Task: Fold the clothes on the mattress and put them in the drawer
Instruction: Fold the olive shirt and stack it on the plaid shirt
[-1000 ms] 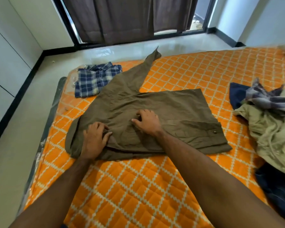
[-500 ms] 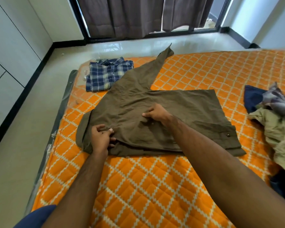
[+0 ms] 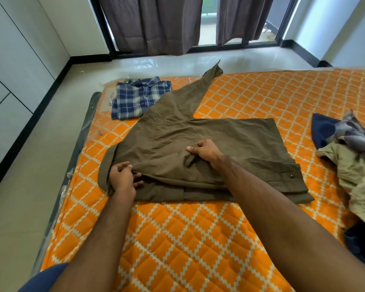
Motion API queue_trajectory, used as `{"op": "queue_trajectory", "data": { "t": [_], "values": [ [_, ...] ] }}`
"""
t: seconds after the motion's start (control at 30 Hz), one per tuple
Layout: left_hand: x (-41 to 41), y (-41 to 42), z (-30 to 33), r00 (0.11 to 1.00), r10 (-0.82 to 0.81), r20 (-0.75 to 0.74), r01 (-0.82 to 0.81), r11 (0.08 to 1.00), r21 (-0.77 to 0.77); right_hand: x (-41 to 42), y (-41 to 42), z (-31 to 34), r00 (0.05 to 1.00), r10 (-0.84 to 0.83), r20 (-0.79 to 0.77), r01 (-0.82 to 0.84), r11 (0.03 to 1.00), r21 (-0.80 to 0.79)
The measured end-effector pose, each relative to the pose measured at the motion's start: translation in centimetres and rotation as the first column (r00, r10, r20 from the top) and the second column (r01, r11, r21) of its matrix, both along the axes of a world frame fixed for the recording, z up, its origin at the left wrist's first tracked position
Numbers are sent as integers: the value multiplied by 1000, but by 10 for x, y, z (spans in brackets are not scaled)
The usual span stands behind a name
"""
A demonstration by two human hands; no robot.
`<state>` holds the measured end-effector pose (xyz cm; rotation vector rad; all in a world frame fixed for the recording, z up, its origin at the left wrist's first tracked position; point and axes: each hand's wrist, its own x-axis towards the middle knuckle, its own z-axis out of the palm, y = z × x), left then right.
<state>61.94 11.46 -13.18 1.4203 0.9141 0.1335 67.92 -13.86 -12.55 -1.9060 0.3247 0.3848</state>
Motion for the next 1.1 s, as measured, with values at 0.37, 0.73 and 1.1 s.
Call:
{"op": "queue_trajectory", "data": {
  "t": [0.37, 0.73, 1.1],
  "values": [
    [-5, -9, -7, 972, -233, 24, 215, 927, 306, -44, 15, -26, 805, 209, 555, 137, 845, -517],
    [-8, -10, -7, 994, 66, 88, -52, 987, -151, -95, 6, -63, 777, 587, 225, -187, 557, -809],
    [-8, -65, -1, 345, -925, -161, 223, -86, 971, -97, -28, -60, 705, 677, 209, -163, 442, -882]
  ]
}}
